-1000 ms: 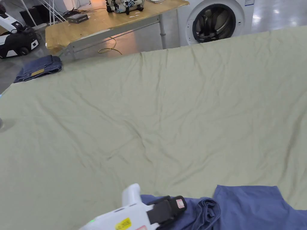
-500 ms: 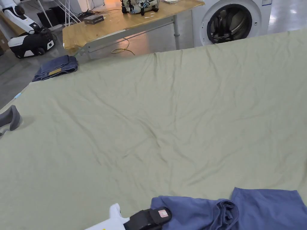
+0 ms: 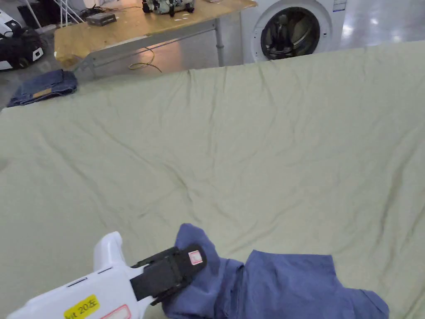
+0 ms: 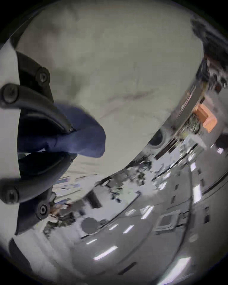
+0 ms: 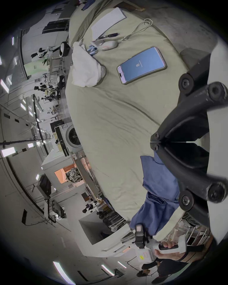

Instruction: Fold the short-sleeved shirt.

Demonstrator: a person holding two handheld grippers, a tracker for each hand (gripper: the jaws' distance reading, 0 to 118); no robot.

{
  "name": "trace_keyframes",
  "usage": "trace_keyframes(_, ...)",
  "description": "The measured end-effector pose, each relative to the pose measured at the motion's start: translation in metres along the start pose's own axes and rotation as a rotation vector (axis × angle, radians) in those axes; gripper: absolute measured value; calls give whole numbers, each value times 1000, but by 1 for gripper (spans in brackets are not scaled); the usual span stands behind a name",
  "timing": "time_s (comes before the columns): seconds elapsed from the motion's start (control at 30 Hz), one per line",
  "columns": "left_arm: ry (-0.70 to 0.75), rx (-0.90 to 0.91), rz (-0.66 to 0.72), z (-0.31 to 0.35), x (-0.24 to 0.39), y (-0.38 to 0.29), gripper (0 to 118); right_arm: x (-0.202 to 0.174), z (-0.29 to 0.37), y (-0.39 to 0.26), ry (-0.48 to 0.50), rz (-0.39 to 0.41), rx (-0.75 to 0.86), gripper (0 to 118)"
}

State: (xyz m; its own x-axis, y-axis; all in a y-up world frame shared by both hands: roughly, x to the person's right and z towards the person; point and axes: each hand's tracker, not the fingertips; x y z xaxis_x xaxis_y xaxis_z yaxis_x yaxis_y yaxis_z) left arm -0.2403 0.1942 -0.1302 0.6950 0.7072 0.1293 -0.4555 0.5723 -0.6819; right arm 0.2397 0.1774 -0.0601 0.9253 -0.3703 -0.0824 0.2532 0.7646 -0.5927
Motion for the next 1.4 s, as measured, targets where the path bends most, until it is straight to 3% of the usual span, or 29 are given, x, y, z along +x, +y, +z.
trace_keyframes(0.13,-105,-216,-33,-97,35,-43,11,-1,8,-1,5,-9,14,0)
trace_keyframes(0.27,-169,-372,-71,-152,62,-73,13,-2,17,-4,-29,3,11,0)
trace_keyframes(0.3,-192,-409,-77,-160,67,-77,24,0,18,-5,-38,0,8,0)
trace_keyframes(0.33,-174,-420,-108,-162,76,-78,44,2,19,-6,-47,-7,9,0)
trace_keyframes(0.37,-165,-411,-135,-159,78,-77,75,5,21,-7,-51,-18,9,0)
trace_keyframes(0.47,-221,-338,-123,-147,72,-67,66,-6,23,-5,-65,-48,17,0)
trace_keyframes(0.5,-202,-316,-78,-144,65,-65,47,-5,24,-5,-66,-55,18,0)
trace_keyframes(0.53,-186,-293,-31,-142,58,-63,14,5,27,-8,-66,-67,17,0)
trace_keyframes(0.57,-185,-311,-10,-145,53,-64,14,8,27,-8,-66,-75,16,0)
trace_keyframes(0.6,-171,-318,-14,-147,54,-69,2,9,27,-9,-69,-80,14,0)
trace_keyframes(0.63,-95,-335,-24,-153,52,-78,0,11,26,-10,-74,-87,9,0)
trace_keyframes(0.8,-16,-533,-180,-198,52,-128,0,6,18,-13,-40,-95,-18,0)
trace_keyframes(0.93,-97,-453,-50,-174,59,-110,0,-17,1,-13,29,-22,-83,0)
trace_keyframes(0.97,-111,-389,-64,-160,59,-100,6,-22,-7,-13,54,0,-104,0)
trace_keyframes(1.07,-117,-297,-137,-121,55,-68,47,-35,-35,-15,105,78,-168,0)
trace_keyframes(1.17,-68,-215,-100,-80,36,-43,63,-47,-72,-15,113,125,-256,0)
trace_keyframes(1.27,-61,-167,30,-58,-4,-27,63,-44,-113,-19,-44,73,-416,0)
trace_keyframes(1.33,-36,-174,123,-54,-29,-26,63,-38,-125,-23,11,37,-405,0)
trace_keyframes(1.4,-44,-184,167,-63,-54,-30,63,-37,-124,-24,4,47,-385,0)
